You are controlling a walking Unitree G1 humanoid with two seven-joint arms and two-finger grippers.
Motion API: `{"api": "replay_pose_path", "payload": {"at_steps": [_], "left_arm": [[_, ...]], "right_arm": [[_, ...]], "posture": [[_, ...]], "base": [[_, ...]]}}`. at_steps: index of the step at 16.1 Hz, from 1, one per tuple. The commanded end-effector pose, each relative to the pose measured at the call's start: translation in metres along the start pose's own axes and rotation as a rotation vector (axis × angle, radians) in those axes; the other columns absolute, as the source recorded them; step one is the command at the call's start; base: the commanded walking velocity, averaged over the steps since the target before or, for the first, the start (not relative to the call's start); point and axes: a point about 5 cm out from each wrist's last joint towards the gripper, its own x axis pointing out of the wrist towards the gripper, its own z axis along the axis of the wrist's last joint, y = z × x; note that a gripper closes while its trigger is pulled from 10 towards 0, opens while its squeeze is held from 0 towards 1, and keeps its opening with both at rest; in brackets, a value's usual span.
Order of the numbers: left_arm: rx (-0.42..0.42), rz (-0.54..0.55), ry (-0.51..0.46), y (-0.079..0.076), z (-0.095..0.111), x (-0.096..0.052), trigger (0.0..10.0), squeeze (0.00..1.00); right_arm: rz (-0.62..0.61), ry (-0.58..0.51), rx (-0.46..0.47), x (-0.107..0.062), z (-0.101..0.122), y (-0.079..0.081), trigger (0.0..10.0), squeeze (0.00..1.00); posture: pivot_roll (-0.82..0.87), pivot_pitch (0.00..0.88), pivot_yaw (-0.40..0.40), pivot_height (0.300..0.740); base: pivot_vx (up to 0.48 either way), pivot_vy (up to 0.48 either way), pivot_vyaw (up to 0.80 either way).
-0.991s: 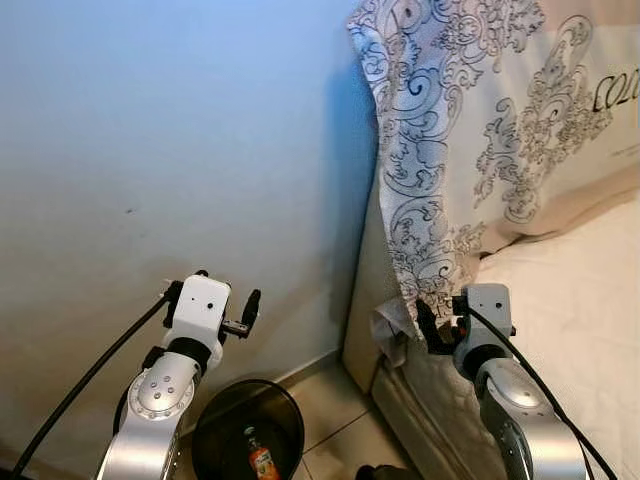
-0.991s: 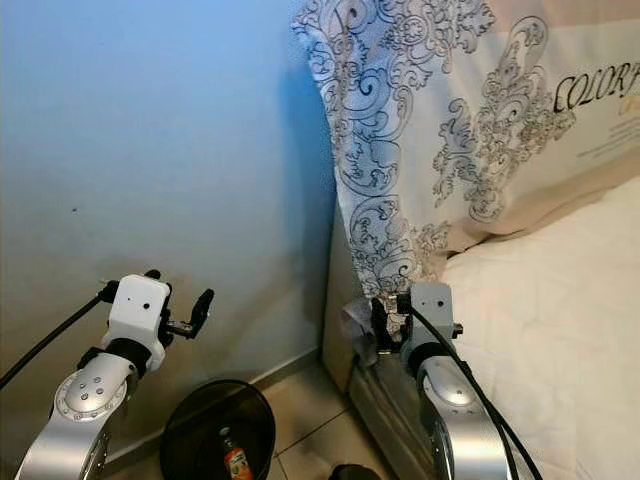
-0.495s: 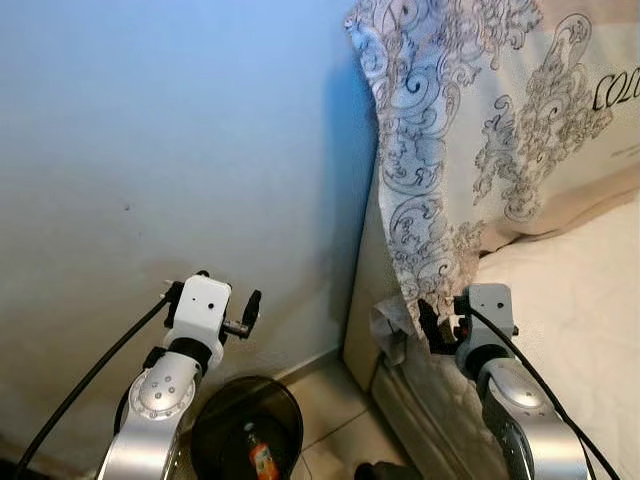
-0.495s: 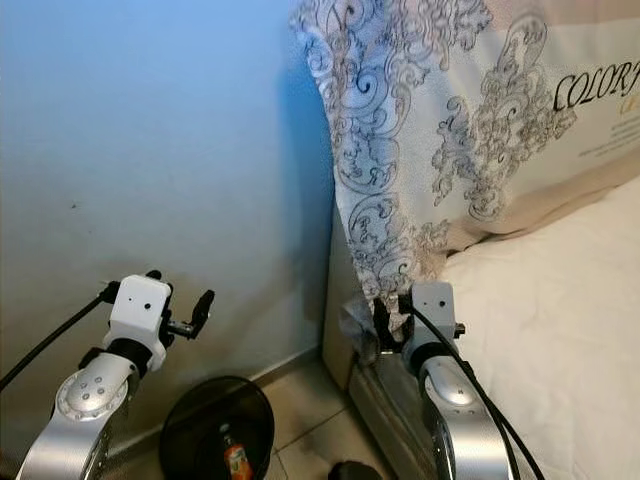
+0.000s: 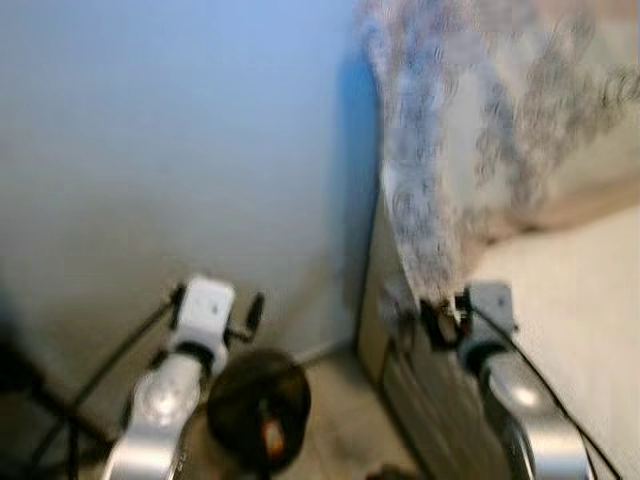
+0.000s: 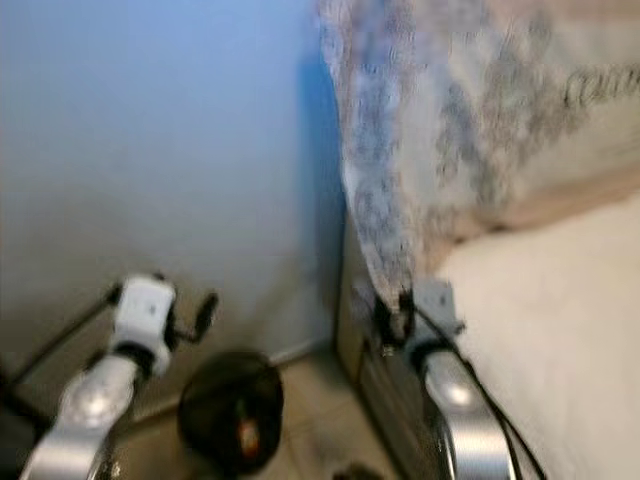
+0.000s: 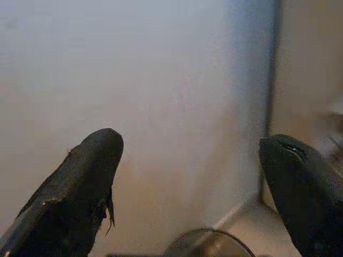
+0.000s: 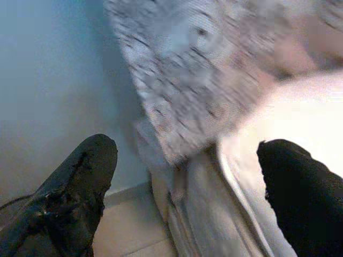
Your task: Clean up the room
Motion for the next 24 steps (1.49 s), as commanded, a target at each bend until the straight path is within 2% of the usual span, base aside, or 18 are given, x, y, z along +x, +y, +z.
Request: {"api": "replay_pose_path", "payload": {"at_steps": [1, 7, 10, 12, 14, 24], "left_arm": [[0.023, 0.016, -0.023, 0.006, 0.007, 0.003, 10.0, 0.0], [-0.001, 0.057, -0.031, 0.008, 0.009, 0.008, 10.0, 0.0], [-0.019, 0.133, -0.083, 0.017, 0.017, 0.012, 10.0, 0.0], [-0.074, 0.109, -0.089, 0.018, 0.019, 0.014, 10.0, 0.0], [-0.088, 0.09, -0.096, 0.016, 0.019, 0.014, 10.0, 0.0], [-0.113, 0.071, -0.101, 0.013, 0.019, 0.014, 10.0, 0.0]], "right_arm": [[-0.012, -0.007, 0.004, 0.0, 0.003, 0.0, 10.0, 0.0], [-0.079, -0.052, 0.001, 0.001, 0.012, -0.008, 10.0, 0.0], [-0.118, -0.112, 0.002, 0.002, 0.022, -0.013, 10.0, 0.0], [-0.136, -0.141, 0.009, 0.001, 0.028, -0.015, 10.0, 0.0], [-0.143, -0.15, 0.008, 0.001, 0.029, -0.017, 10.0, 0.0], [-0.176, -0.161, 0.0, 0.0, 0.029, -0.021, 10.0, 0.0]], "posture": [[-0.01, 0.0, 0.018, 0.74], [-0.01, 0.0, 0.016, 0.74], [-0.01, 0.0, 0.013, 0.74], [-0.01, 0.0, 0.011, 0.74], [-0.01, 0.0, 0.009, 0.74], [-0.02, 0.0, 0.002, 0.74]], "base": [[0.0, 0.0, -0.75], [0.0, 0.0, -0.75], [0.0, 0.0, -0.75], [0.0, 0.0, -0.75], [0.0, 0.0, -0.75], [0.0, 0.0, -0.75]]}}
